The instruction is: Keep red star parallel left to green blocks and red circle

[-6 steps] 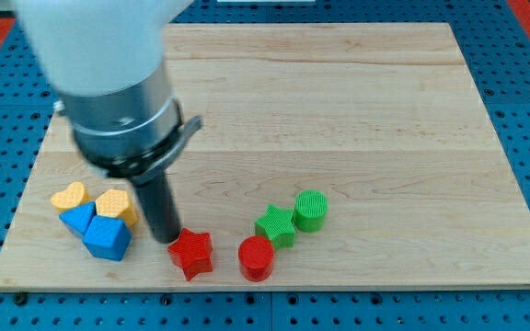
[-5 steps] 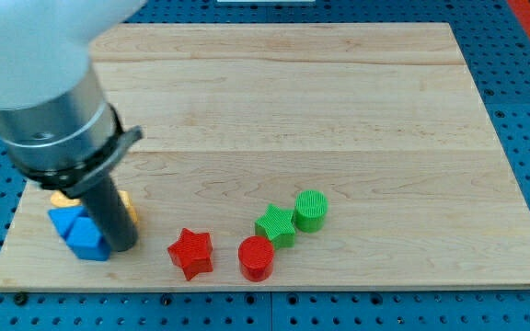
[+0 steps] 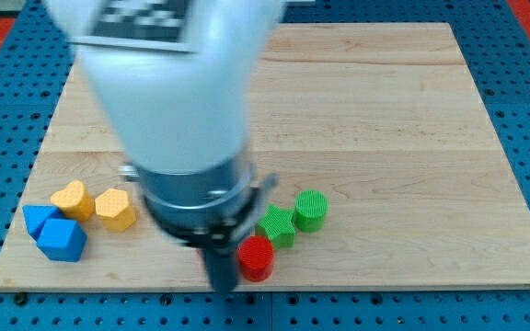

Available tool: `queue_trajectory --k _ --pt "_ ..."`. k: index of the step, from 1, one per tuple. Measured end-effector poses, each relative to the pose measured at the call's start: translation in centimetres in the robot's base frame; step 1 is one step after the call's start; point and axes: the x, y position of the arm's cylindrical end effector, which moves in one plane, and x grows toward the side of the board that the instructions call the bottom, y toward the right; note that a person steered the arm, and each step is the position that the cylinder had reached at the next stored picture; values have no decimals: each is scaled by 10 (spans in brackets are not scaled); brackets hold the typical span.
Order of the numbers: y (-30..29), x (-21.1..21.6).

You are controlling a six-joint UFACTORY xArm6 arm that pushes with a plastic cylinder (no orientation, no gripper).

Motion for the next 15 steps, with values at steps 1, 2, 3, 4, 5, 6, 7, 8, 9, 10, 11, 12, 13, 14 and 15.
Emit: queue_trajectory --k 1,2,3,4,5,6,7,8,9,10,11,12,13,14,15 --pt "41 -2" --pt "66 -11" --pt "81 -6" --pt "86 -7" --pt "87 -29" --pt "86 -24" --pt "75 2" --pt "29 2" --pt "-17 2" --pt "-32 -3" --pt "-39 -25" --pt "-45 -45" --pt "-82 -45" --pt "-52 -45" --pt "-8 -45"
